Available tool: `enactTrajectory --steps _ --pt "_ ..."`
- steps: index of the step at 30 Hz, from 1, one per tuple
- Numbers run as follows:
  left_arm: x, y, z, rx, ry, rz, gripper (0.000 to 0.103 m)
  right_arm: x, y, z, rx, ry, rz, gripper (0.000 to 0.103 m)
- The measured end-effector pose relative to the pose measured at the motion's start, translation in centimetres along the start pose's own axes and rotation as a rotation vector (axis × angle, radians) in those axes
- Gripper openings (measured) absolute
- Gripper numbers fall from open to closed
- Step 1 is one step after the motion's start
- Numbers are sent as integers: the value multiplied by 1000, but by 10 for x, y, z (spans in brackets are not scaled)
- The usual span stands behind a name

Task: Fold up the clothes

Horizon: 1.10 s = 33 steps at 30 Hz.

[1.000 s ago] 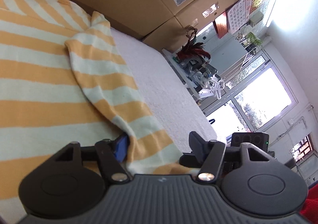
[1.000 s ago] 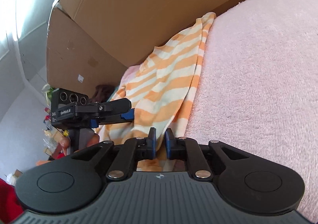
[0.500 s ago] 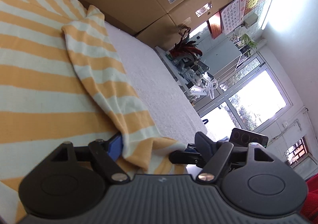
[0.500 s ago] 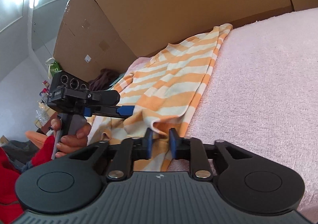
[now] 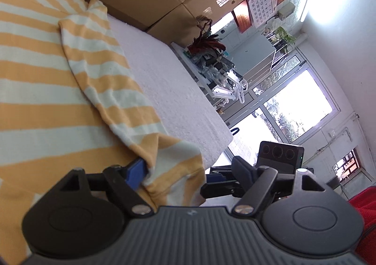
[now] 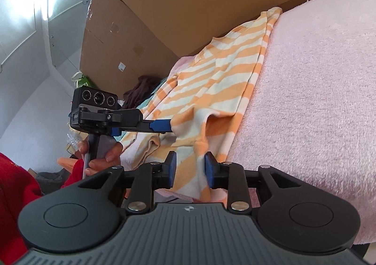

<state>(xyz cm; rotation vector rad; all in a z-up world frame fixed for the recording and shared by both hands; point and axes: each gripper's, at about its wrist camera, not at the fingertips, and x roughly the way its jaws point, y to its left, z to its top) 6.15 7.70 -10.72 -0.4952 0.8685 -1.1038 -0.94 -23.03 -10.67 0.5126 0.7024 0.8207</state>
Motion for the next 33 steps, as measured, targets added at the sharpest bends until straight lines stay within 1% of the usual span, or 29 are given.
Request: enactTrajectory --steps 1,2,3,4,6,8,9,10,11,12,13,14,15,16,17,18,19,20,22,23,24,25,26,27,29,30,31,33 --pt "0 -1 -2 -1 -1 3 74 1 0 -1 1 2 -1 14" --pt "1 -3 -5 -2 -1 5 59 1 0 -2 1 4 -2 6" --pt "1 -4 -7 0 2 2 41 2 1 -3 2 6 -4 5" --pt "0 -6 -8 5 9 -7 40 3 1 -4 2 8 -5 5" --pt "-2 -10 -11 22 15 -3 42 4 1 -6 3 12 -7 5" --pt "-2 -8 -14 20 22 22 42 5 2 -8 4 16 -10 6" --pt "-1 -6 -15 15 27 36 42 6 2 -9 5 18 -11 7" --pt "0 -4 -17 10 32 50 45 7 2 -10 5 19 -12 10" --pt "-1 -4 -18 7 36 58 51 8 3 -11 -1 29 -22 12" --pt "-3 -5 -19 12 36 58 59 8 4 -12 -7 37 -26 15" --pt "-5 -8 -21 25 34 52 67 6 6 -13 -11 42 -26 24" --pt "-9 -12 -22 43 29 47 76 5 7 -13 -15 48 -27 27" --pt "-11 -15 -23 62 26 51 78 4 9 -14 -26 49 -31 28" --pt "-13 -18 -25 80 24 63 78 2 10 -15 -38 48 -37 23" --pt "-14 -19 -25 92 24 73 76 0 12 -17 -50 47 -44 13" --pt "-15 -19 -26 92 25 74 68 0 11 -18 -52 53 -50 9" --pt "-15 -18 -27 86 25 67 65 1 10 -19 -51 61 -62 6" --pt "-15 -17 -27 85 28 68 61 2 9 -21 -50 70 -75 6" --pt "-13 -18 -28 96 38 98 58 5 8 -25 -53 87 -107 6" --pt "-15 -21 -26 117 36 126 58 6 9 -26 -58 95 -127 11" --pt "-19 -25 -24 143 24 153 58 7 9 -25 -58 100 -147 14" --pt "-24 -29 -22 169 11 181 59 3 10 -23 -63 98 -159 24" --pt "-29 -33 -18 193 -10 203 64 -3 11 -20 -72 94 -169 31" --pt "-37 -37 -13 213 -44 212 71 -11 13 -17 -84 68 -176 32" --pt "-43 -42 -1 248 -103 196 76 -30 15 -8 -90 -9 -157 32" --pt "-42 -43 6 264 -130 185 79 -35 14 -3 -81 -52 -130 32" --pt "-35 -40 13 271 -143 184 80 -39 13 3 -67 -97 -97 32" --pt "-14 -29 29 259 -131 209 77 -30 11 11 -24 -127 -39 32"
